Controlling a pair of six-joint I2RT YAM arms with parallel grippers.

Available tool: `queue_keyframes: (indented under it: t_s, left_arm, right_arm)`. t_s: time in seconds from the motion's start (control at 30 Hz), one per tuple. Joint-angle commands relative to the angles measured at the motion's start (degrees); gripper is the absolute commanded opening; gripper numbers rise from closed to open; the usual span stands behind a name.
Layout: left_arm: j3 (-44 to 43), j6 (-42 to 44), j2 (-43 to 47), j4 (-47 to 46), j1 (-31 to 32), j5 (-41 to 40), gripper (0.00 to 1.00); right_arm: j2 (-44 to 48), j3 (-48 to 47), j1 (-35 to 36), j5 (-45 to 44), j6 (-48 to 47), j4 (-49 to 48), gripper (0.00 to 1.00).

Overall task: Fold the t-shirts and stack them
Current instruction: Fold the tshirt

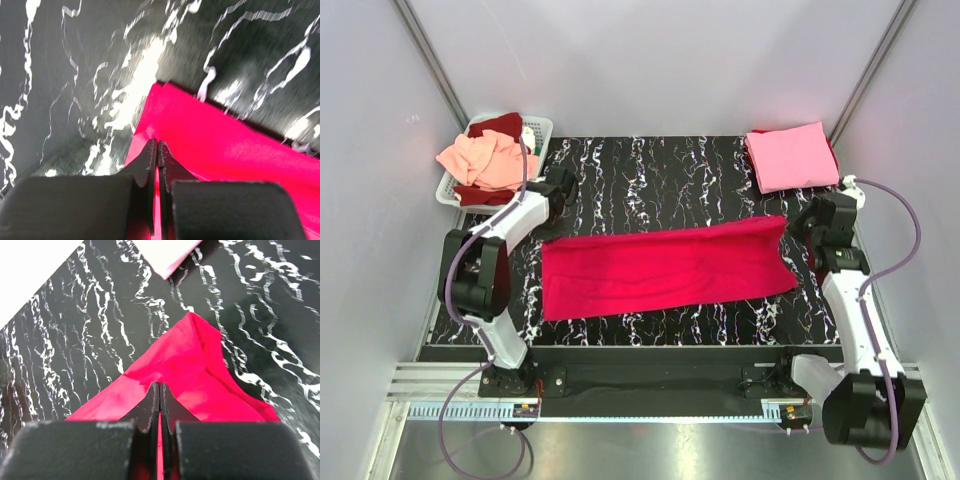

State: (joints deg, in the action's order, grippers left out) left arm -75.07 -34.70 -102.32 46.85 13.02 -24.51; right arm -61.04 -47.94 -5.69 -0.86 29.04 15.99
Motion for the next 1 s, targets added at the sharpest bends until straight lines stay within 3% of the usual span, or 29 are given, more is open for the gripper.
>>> queue_keyframes:
  t_s: [0.0,0.03,0.1,0.13,0.17,0.2,0.23,0.33,0.47,0.63,0.8,0.97]
  left_arm:
    - [7.17,-2.99,7.29,-2.11,1.22,-2.91,0.06]
    - [7.22,-3.01,7.31,-2.11,1.31,-2.91,0.06]
    - [10.9,-3.79,10.29,-2.11,1.4,-1.33,0.16]
    - [11.95,-4.67,12.65,-1.94,1.4,-0.81,0.32]
    - [12.83,-5.2,14.15,-1.59,1.4,-0.54,0.41]
    - [14.23,-5.64,15.56,-1.15,1.31,-0.54,0.52]
    - [14.68,-5.9,18.45,-1.15,1.22,-0.28,0.57]
    - [13.55,-5.73,22.15,0.52,1.22,0.08,0.62]
    - [11.52,-4.94,23.84,1.14,1.22,1.13,0.63]
    - [13.54,-2.74,21.3,-4.3,1.57,4.82,0.61]
    - [14.34,-1.78,16.2,-8.87,3.94,6.58,0.59]
    - [12.41,-1.25,8.47,-10.29,6.76,7.11,0.57]
  right_arm:
    - [8.62,4.58,-0.19,-7.81,3.11,3.68,0.0]
    - [8.65,4.61,-0.19,-7.84,3.13,4.57,0.0]
    - [11.28,6.01,-0.19,-10.03,5.58,6.59,0.0]
    - [11.9,6.8,-0.19,-10.64,6.03,9.04,0.13]
    - [12.43,7.16,-0.19,-11.52,7.34,10.02,0.31]
    - [12.26,7.42,-0.19,-11.96,7.7,10.64,0.56]
    - [12.26,7.6,-0.19,-11.36,7.53,10.9,0.67]
    - [11.73,5.86,-0.19,-12.14,8.49,13.44,0.76]
    - [12.16,4.44,-0.19,-8.74,9.11,13.11,0.75]
    - [9.72,7.69,-0.19,4.27,9.37,7.05,0.61]
    - [-2.58,8.83,0.16,12.1,10.6,5.2,0.61]
    - [-16.02,5.41,1.04,13.87,9.55,5.54,0.62]
